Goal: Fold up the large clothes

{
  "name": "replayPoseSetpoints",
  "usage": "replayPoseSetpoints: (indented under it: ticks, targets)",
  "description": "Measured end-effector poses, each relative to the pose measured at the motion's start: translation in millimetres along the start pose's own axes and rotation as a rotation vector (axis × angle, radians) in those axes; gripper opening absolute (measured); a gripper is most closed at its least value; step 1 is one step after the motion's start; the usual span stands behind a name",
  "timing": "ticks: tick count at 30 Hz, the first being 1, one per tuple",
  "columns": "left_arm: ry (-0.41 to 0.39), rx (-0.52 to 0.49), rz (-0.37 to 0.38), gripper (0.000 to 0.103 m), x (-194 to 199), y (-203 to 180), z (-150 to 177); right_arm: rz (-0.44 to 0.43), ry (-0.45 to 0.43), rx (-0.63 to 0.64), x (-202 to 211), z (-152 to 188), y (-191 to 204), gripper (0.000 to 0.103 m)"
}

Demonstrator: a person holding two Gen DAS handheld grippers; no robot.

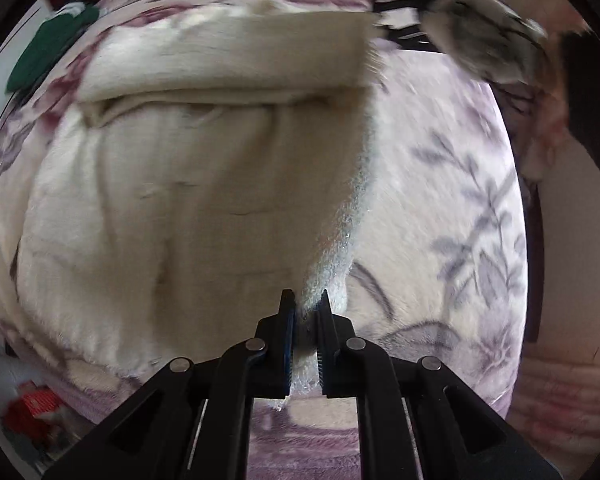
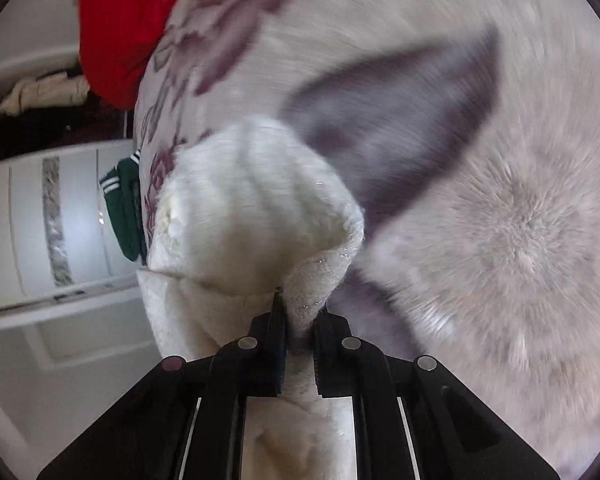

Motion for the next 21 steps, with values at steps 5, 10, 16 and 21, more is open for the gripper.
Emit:
replayPoseSetpoints:
  ticks: [5, 10, 16, 21]
  targets:
    - [-0.050, 0.133, 0.043, 0.007, 35, 56, -3, 0.145, 0.001, 0.130, 29, 18, 97, 0.010]
    - [-0.103, 0.237, 0.057, 0.007, 66, 127, -2, 0.257, 0.024, 0.208, 15, 45, 207, 0.010]
    - [-0.116, 0.414, 0.044, 0.007, 70, 239, 16, 0.365, 0.069, 0.269, -79, 74, 334, 0.010]
    - [-0.073, 0.537, 0.062, 0.007, 41, 317, 33, 0.510, 0.107, 0.345, -189, 103, 402, 0.010]
Point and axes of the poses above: each gripper's, at about its wrist camera, not at the fingertips, and x roughly against the way its jaws point, y to its left, z to its underside, the point moved 2 cm from there along -x, roughly the way its jaws point, and after that the axes turned 2 degrees about -z, right-handed, at the moved point
